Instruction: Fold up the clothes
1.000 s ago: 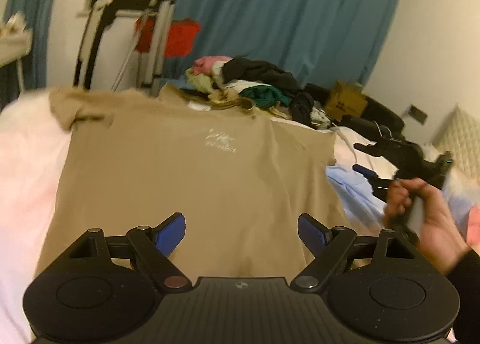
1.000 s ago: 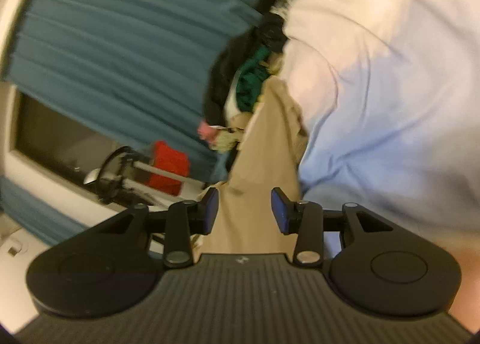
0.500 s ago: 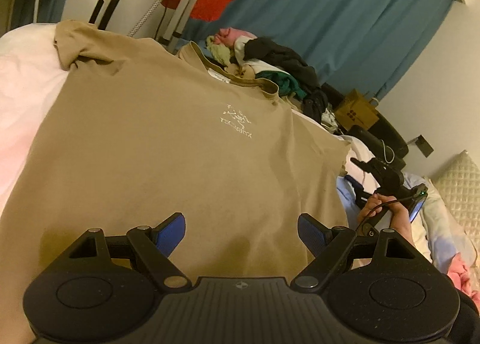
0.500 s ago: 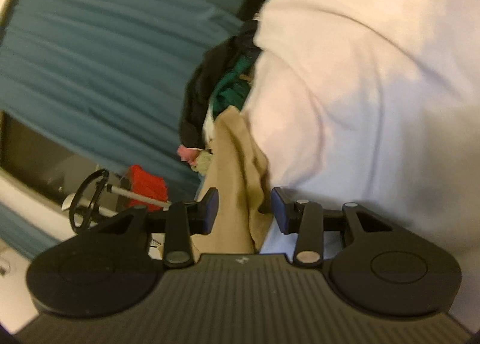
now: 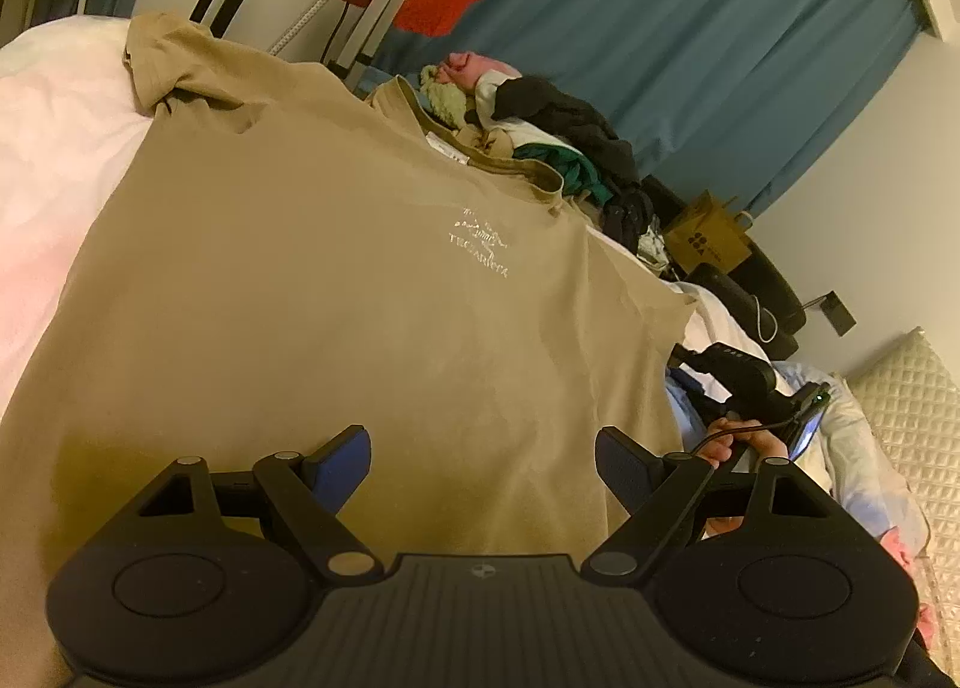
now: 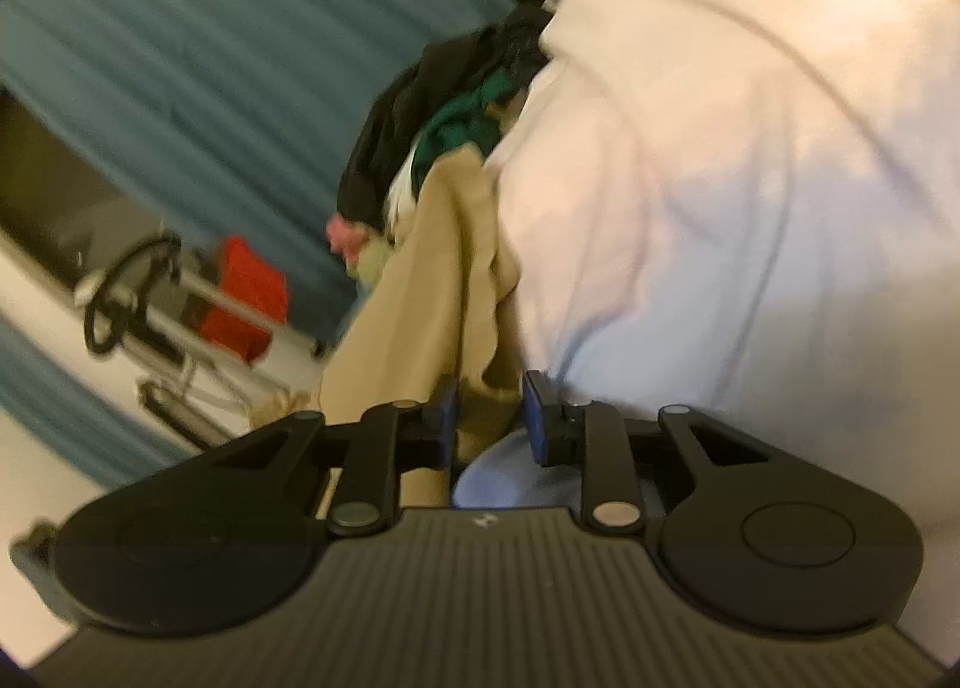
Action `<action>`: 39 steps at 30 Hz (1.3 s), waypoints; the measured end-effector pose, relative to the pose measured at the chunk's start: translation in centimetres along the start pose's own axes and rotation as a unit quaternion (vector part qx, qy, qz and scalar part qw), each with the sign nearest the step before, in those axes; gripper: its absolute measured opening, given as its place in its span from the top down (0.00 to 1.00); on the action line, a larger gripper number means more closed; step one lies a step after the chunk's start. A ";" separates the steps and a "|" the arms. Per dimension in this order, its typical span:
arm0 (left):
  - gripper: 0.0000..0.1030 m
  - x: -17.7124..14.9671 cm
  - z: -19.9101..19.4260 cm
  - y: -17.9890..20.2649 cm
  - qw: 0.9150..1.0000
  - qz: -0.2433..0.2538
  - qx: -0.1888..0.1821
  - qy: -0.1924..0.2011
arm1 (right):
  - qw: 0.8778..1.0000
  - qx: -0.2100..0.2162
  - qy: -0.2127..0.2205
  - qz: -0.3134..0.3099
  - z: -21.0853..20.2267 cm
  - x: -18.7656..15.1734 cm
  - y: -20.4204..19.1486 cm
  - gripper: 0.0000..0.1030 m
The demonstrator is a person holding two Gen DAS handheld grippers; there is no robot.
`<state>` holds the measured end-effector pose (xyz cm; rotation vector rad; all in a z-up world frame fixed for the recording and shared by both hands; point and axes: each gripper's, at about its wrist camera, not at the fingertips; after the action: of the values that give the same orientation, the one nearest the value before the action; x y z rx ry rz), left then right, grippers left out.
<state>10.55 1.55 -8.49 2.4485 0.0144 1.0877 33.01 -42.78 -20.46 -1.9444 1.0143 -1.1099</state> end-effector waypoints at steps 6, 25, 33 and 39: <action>0.19 -0.1 0.3 -0.1 1.000 0.006 0.012 -0.001 | 1.000 0.002 0.022 -0.012 0.2 -0.7 -0.8 0.89; 0.19 0.1 0.4 1.1 0.997 0.072 0.034 -0.004 | 0.989 -0.097 0.082 -0.074 -3.5 -0.5 -2.1 0.84; 0.19 -0.7 -0.6 3.1 0.991 0.125 0.039 0.004 | 0.979 -0.060 0.065 -0.184 -12.3 -6.8 -9.6 0.18; 0.19 -2.1 -1.8 3.7 0.989 0.142 0.042 -0.006 | 0.973 -0.040 0.021 -0.227 -20.1 -13.1 -12.0 0.19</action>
<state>7.23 -1.46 -7.35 2.5871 -0.3069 1.2123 14.22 -29.18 -7.05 -2.2955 0.6542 -1.3770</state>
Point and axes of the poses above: each gripper's, at about its wrist camera, not at the fingertips, and z roughly the way its jaws point, y to its right, x to its top, and after that the axes turned 9 degrees about z, right-handed
